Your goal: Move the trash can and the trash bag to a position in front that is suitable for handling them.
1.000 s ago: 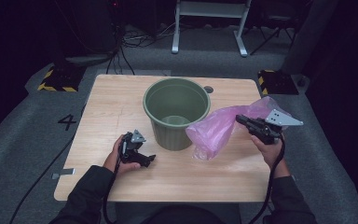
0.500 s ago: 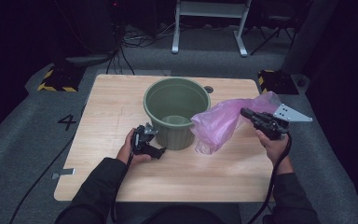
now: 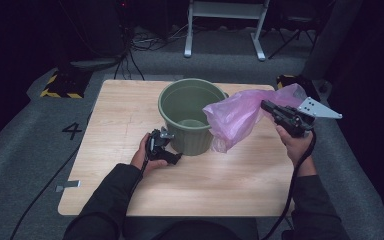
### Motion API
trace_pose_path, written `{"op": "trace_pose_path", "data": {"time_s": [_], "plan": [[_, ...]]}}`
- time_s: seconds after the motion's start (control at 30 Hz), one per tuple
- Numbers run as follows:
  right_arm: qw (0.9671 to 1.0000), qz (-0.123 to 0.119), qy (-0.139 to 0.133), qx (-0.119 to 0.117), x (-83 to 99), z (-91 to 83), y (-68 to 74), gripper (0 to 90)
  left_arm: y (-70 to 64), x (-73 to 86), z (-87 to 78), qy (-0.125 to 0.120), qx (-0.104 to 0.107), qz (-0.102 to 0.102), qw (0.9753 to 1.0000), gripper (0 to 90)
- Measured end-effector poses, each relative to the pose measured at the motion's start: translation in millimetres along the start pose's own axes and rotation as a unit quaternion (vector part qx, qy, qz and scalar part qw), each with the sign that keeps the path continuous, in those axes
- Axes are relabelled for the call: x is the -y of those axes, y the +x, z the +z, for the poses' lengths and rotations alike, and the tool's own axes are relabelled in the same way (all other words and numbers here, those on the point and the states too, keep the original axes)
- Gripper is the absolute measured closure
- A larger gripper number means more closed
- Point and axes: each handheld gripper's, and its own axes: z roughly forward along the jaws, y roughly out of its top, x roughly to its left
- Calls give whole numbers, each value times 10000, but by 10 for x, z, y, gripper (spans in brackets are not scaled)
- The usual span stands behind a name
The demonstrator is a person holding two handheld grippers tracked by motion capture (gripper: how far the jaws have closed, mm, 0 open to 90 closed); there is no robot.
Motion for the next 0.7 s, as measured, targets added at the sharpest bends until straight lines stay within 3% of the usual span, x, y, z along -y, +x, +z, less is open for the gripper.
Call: {"op": "trace_pose_path", "data": {"time_s": [0.17,0.33,0.47,0.7], "plan": [[9998,-80,36,199,-74,-115,-31,900,0,0,0,-1,-2,2,10000,1],[9995,23,0,309,-50,-156,-61,900,0,0,0,1,-2,2,10000,1],[9992,43,-68,379,-95,-74,-42,900,-1,1,-1,0,-4,7,10000,1],[9971,2,-63,758,-179,174,-29,900,7,22,-25,-1,96,74,9999,14]]}}
